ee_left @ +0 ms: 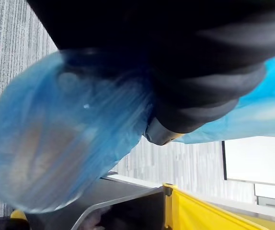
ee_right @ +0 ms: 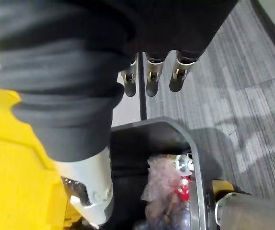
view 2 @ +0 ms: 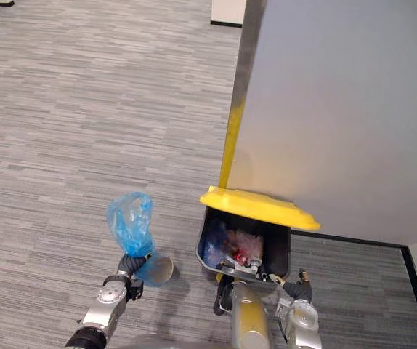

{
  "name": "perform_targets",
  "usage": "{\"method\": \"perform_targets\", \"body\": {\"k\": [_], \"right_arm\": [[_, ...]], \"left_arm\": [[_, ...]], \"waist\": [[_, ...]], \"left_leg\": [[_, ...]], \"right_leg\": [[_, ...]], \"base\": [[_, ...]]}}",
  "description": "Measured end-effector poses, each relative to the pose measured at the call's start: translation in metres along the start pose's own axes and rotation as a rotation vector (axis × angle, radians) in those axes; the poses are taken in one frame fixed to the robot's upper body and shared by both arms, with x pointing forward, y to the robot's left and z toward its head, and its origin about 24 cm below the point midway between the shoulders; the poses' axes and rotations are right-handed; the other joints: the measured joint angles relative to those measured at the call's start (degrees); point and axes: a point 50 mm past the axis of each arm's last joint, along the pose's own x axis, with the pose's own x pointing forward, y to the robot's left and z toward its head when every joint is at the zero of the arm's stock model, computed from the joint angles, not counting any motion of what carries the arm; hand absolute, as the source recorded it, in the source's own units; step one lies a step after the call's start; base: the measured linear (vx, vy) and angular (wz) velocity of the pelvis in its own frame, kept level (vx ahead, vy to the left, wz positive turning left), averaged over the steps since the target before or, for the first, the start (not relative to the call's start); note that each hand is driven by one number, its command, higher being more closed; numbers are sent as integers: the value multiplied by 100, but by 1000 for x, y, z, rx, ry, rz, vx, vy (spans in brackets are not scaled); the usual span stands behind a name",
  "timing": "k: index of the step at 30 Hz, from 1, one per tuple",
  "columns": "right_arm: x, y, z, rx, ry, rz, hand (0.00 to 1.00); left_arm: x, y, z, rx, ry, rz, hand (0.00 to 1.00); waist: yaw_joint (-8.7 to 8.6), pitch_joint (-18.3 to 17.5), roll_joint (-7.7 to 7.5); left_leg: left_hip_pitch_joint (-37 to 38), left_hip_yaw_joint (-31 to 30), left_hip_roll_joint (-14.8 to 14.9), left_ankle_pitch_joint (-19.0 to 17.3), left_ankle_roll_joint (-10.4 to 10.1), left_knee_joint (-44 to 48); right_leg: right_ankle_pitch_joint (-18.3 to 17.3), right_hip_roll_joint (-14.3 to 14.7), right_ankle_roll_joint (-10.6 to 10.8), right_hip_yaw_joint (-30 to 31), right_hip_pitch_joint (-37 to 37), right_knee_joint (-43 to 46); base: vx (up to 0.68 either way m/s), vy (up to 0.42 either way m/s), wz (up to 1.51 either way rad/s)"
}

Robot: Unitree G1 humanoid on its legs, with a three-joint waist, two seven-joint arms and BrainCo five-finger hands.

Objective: Gather rubbish on tea table into small bin, then transfer packed bag to large trash can.

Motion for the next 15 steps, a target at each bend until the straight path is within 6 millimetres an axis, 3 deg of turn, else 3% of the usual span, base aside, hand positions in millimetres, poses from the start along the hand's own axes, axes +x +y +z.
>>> {"method": "perform_targets", "body": {"k": [4, 7, 10, 11, 12, 15], "right_arm": [[-2, 20, 4, -38, -20, 75, 0], [-2, 45, 20, -78, -77, 165, 0], [-3, 66, 49, -96, -182, 242, 0], [-4, 76, 72, -101, -265, 273, 0], [-4, 79, 80, -108, -297, 285, 0], [-9, 94, 137, -143, -494, 334, 0]], "left_arm": [[-4, 2, -8, 1, 24, 5, 100], [-5, 3, -9, 1, 26, 6, 100], [-4, 3, -2, -2, -7, 8, 100], [-2, 3, 8, -4, -45, 11, 100], [-1, 3, 12, -4, -59, 12, 100], [7, 5, 35, -2, -132, 29, 100]], "waist": [[34, -67, -61], [46, -71, -71], [122, -60, -74], [190, -34, -91], [204, -15, -99], [316, 161, -122]], "left_leg": [[-334, 19, -7, 3, -6, 43], [-771, 16, -8, 18, -35, 322], [-991, -15, 5, 42, -78, 501], [-1130, -28, 16, 46, -85, 572], [-1182, -36, 20, 47, -87, 587], [-1517, -53, 82, 63, -82, 673]], "right_leg": [[200, 4, 15, -11, -191, -200], [398, -4, -109, -21, -409, -338], [444, -16, -156, -36, -527, -339], [472, -23, -168, -51, -621, -350], [479, -23, -150, -63, -648, -375], [627, 24, 88, -112, -762, -640]], "base": [[-55, -2, 5], [-60, -8, 2], [-43, -28, 5], [-47, -43, 7], [-76, -62, 13], [-105, -65, 13]]}}
